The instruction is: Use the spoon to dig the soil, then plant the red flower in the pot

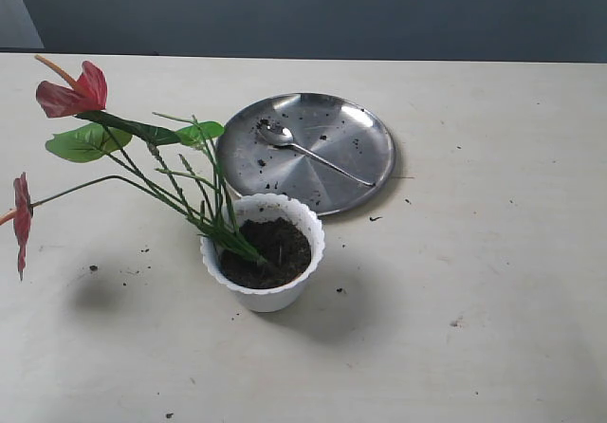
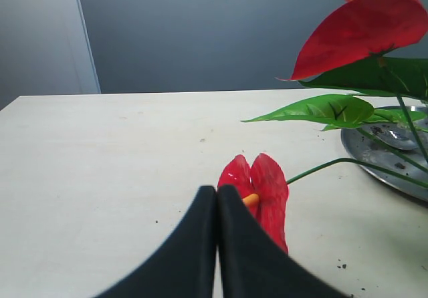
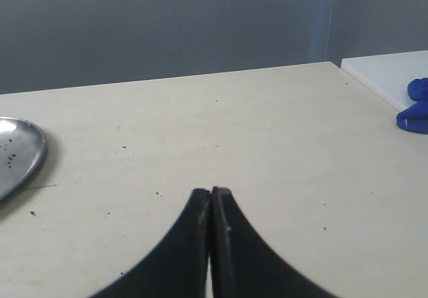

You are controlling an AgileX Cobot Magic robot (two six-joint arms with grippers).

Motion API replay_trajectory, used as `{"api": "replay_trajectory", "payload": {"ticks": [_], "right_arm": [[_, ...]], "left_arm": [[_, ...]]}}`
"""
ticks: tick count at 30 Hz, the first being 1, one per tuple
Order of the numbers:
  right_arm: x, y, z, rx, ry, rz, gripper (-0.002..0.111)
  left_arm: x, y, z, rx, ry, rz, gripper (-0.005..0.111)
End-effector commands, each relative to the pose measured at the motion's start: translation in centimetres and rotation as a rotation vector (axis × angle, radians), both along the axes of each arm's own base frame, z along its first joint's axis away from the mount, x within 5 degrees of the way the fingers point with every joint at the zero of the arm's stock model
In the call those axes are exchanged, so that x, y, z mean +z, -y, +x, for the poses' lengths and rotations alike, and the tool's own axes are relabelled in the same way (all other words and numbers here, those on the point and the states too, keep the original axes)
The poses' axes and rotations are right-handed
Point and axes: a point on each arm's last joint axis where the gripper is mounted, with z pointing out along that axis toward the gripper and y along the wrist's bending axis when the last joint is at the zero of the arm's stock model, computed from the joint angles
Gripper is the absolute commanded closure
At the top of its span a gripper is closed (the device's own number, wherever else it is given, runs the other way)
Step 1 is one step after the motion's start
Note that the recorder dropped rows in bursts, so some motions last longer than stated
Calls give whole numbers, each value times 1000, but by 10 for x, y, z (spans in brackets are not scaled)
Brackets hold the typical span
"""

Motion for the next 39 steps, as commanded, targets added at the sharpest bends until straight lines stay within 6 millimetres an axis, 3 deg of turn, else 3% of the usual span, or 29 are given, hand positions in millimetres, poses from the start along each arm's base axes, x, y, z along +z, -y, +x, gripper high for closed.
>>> {"api": "replay_trajectory", "payload": {"ticks": [1,39], "right_arm": [[0,0,0,6,12,-2,109],[0,-1,0,21,12,-2,109]], "left_arm": [[-1,0,0,-8,0,-1,106],[-1,0,0,-8,0,-1,106]]}}
